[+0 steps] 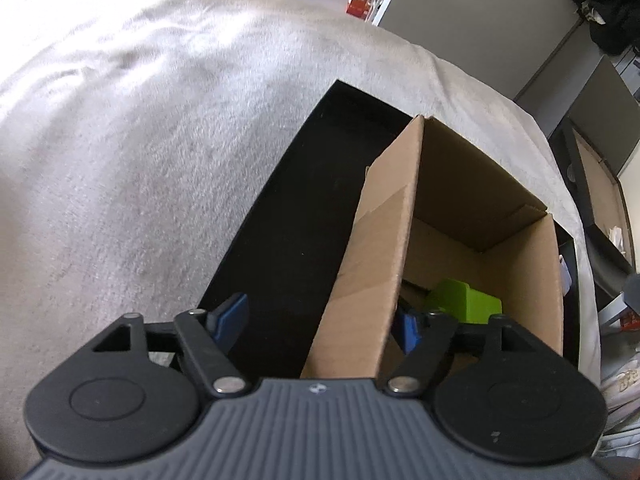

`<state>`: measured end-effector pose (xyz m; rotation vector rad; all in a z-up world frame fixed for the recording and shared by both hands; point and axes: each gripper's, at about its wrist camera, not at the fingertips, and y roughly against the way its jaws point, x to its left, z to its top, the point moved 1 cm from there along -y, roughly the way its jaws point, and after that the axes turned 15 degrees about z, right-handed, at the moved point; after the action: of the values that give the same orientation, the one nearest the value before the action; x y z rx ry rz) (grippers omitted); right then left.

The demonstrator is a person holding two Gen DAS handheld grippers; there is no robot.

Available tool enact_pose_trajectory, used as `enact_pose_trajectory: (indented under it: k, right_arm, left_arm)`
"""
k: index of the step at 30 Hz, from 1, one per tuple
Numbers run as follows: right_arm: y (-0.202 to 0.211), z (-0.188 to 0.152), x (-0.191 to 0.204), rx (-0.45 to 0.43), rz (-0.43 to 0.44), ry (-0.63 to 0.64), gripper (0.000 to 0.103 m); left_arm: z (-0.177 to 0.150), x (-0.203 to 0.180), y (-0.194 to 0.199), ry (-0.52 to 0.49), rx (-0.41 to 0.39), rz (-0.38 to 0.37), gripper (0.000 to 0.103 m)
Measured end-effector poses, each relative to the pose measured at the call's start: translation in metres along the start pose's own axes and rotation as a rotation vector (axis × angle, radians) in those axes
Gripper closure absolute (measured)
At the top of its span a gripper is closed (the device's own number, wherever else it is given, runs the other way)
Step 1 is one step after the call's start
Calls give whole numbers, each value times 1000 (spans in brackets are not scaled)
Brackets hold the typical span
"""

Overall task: Organize rigid objects
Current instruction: 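Lower the green candy box into the cardboard box and open the right gripper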

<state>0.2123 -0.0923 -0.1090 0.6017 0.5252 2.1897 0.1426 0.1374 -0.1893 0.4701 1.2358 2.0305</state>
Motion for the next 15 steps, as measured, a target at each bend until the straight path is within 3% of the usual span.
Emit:
enact_pose_trajectory:
  k: [15]
  right_arm:
    - [31, -24, -64, -26, -9, -161, 5]
  left_arm:
    - [-14, -24, 39, -124, -122, 101, 17]
